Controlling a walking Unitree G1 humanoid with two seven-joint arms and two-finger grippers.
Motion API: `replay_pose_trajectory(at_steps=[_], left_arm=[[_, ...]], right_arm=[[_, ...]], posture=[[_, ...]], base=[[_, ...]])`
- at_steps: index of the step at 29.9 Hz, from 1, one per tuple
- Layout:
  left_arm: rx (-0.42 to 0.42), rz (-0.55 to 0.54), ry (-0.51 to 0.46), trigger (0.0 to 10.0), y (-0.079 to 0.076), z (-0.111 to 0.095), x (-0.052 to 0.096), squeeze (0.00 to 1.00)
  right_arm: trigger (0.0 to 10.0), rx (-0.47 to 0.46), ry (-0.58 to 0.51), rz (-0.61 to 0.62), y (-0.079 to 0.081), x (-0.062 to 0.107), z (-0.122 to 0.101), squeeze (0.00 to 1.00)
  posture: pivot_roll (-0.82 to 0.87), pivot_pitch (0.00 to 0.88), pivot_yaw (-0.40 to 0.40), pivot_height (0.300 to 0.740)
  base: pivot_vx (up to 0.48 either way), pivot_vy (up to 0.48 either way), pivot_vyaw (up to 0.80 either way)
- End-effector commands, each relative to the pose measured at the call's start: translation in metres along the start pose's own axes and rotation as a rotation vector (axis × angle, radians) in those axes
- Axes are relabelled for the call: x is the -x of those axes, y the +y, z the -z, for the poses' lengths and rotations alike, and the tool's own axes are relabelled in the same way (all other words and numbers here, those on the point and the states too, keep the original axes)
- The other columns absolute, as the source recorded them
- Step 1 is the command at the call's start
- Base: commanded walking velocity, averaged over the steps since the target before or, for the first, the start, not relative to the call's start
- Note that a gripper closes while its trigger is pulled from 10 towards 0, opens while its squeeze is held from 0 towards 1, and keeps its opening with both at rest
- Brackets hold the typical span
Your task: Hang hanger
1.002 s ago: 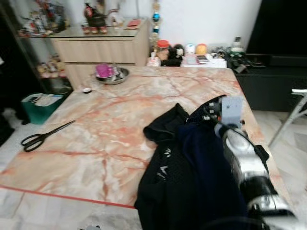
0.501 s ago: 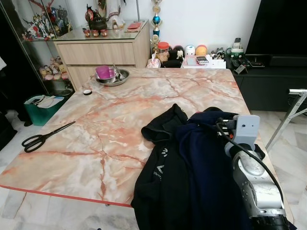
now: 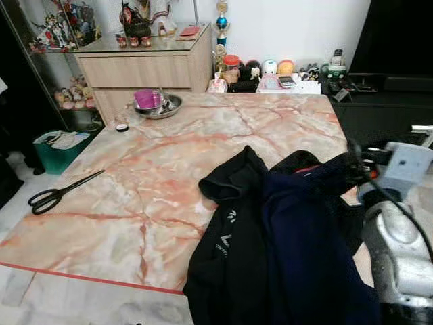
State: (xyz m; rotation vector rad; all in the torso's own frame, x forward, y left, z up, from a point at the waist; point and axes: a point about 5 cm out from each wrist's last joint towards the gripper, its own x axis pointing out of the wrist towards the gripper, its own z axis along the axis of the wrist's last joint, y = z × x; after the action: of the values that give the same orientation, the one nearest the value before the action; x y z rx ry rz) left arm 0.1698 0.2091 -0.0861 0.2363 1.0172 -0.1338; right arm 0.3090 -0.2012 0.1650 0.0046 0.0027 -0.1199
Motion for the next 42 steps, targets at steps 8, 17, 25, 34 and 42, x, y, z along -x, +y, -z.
replay_pose_trajectory(at_steps=[8,17,25,34,42], left_arm=[[0.000,-0.002,0.015,10.0,0.004,0.004,0.001,0.00],[0.002,-0.002,0.013,10.0,0.003,0.003,0.001,0.00],[0.003,-0.002,0.015,10.0,0.003,0.004,0.001,0.00],[0.001,-0.004,0.012,10.0,0.003,0.003,0.001,0.00],[-0.006,0.002,0.013,10.0,0.001,0.003,0.001,0.00]], right_arm=[[10.0,0.005,0.100,-0.010,0.008,0.015,0.023,1.00],[10.0,0.023,0.042,0.055,0.006,0.010,0.006,1.00],[10.0,-0.031,0.210,-0.004,0.016,0.031,0.040,1.00],[10.0,-0.025,0.086,-0.056,0.025,0.046,0.022,1.00],[10.0,-0.020,0.189,-0.027,0.011,0.082,0.043,0.89]], posture=[[0.03,0.058,0.054,0.740],[0.03,0.056,0.047,0.740],[0.03,0.059,0.046,0.740],[0.03,0.058,0.043,0.740],[0.01,0.061,0.043,0.740]], base=[[0.000,0.000,0.00],[0.000,0.000,0.00],[0.000,0.000,0.00],[0.000,0.000,0.00],[0.000,0.000,0.00]])
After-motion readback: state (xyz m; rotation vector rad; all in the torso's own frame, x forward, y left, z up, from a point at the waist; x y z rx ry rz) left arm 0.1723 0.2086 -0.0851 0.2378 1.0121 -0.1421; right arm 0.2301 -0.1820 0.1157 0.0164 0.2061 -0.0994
